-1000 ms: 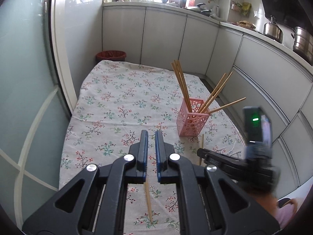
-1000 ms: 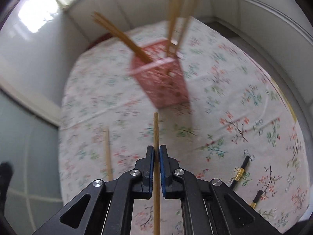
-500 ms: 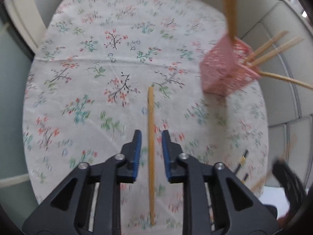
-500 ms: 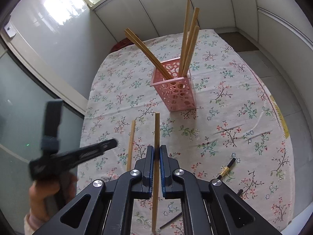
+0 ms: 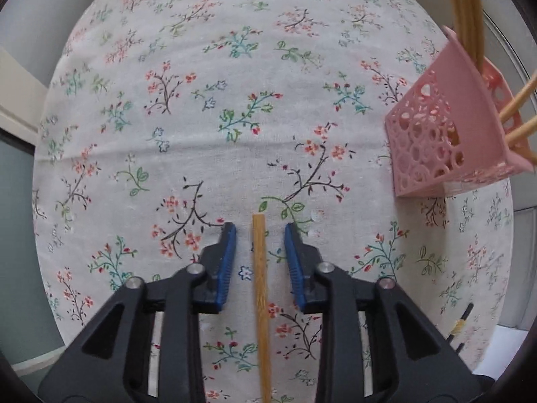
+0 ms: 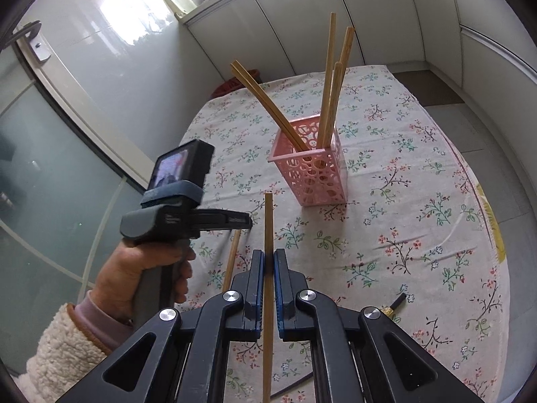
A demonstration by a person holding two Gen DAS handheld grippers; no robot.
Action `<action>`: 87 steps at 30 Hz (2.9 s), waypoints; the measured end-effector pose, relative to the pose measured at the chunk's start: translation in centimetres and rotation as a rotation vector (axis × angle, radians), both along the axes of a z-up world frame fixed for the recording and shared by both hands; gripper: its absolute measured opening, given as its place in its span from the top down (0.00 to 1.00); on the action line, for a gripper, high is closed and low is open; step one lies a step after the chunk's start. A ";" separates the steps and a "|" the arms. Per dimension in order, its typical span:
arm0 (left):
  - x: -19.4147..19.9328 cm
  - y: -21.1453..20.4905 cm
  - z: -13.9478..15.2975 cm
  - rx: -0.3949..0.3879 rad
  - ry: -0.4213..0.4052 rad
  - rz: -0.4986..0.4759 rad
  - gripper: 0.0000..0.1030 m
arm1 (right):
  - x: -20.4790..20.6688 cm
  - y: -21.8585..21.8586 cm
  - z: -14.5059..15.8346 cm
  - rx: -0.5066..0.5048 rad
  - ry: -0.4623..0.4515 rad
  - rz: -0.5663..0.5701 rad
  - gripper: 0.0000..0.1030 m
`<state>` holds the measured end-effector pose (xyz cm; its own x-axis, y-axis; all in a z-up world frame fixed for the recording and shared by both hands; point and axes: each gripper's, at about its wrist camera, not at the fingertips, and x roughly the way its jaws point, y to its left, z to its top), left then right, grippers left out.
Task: Organize utensils
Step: 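Carry both upright chopsticks over the pink mesh cup, then lower the chopsticks into the pink cup and open both grippers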
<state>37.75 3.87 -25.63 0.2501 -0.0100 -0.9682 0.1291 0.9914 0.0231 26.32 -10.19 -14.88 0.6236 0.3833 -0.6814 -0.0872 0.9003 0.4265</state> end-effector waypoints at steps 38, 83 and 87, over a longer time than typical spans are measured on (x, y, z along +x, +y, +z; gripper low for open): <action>-18.1 1.0 24.7 -0.277 -0.739 -0.088 0.92 | -6.8 -5.8 13.9 -0.021 -0.289 -0.056 0.94; -10.6 3.0 25.8 -0.473 -0.974 0.079 0.80 | 11.2 -4.1 15.4 -0.135 -0.369 -0.100 0.94; -11.2 4.2 25.5 -0.481 -0.970 0.098 0.79 | 12.0 -2.7 13.6 -0.181 -0.352 -0.095 0.94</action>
